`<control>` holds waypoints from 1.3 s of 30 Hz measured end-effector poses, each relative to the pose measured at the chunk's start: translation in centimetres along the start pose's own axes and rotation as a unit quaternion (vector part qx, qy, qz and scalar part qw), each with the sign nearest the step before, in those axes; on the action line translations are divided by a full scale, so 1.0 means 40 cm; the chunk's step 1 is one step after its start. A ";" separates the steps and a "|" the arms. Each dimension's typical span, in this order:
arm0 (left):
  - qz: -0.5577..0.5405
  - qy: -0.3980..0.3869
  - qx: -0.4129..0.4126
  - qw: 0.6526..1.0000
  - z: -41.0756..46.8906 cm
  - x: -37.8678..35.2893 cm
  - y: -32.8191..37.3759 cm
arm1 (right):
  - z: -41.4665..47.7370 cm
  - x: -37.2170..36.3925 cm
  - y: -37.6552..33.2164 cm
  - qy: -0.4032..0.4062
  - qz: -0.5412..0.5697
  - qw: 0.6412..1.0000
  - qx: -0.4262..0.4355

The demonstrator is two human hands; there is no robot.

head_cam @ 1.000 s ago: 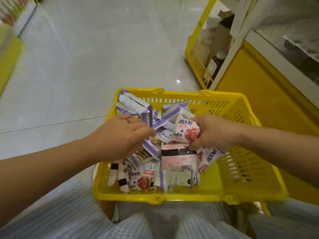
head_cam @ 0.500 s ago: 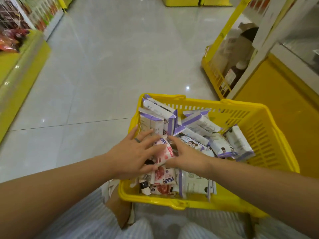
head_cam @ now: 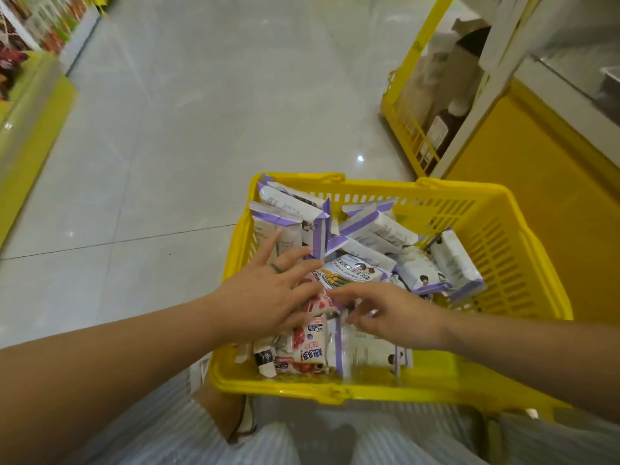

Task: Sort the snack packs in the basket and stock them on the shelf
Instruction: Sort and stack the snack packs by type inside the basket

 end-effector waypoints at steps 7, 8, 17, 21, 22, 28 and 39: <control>-0.013 0.056 -0.089 0.994 0.124 0.040 0.122 | -0.138 0.133 0.218 -0.100 -0.259 0.944 -0.179; -0.014 0.033 -0.094 0.995 0.152 0.030 0.140 | -0.146 0.131 0.258 -0.138 -0.281 0.925 -0.216; 0.023 -0.085 -0.138 0.986 0.313 -0.072 0.244 | -0.094 0.082 0.488 -0.101 -0.309 0.906 -0.271; 0.038 -0.108 -0.166 0.979 0.319 -0.114 0.243 | -0.083 0.033 0.555 -0.090 -0.307 0.908 -0.272; 0.042 -0.110 -0.170 0.978 0.319 -0.121 0.241 | -0.083 0.020 0.563 -0.086 -0.314 0.906 -0.270; 0.044 -0.097 -0.181 0.978 0.309 -0.145 0.234 | -0.108 -0.010 0.555 -0.202 -0.306 0.877 -0.311; 0.037 -0.085 -0.183 0.979 0.300 -0.149 0.224 | -0.097 0.008 0.514 -0.014 -0.338 0.910 -0.241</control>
Point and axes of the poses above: each hand's wrist, its own z-axis towards the middle knuckle, its own x-axis out of the back of the hand, y = z × x, the point moved 2 cm from there along z, towards the middle knuckle, and after that the axes turned 8 degrees about x, right-handed, at the moved point
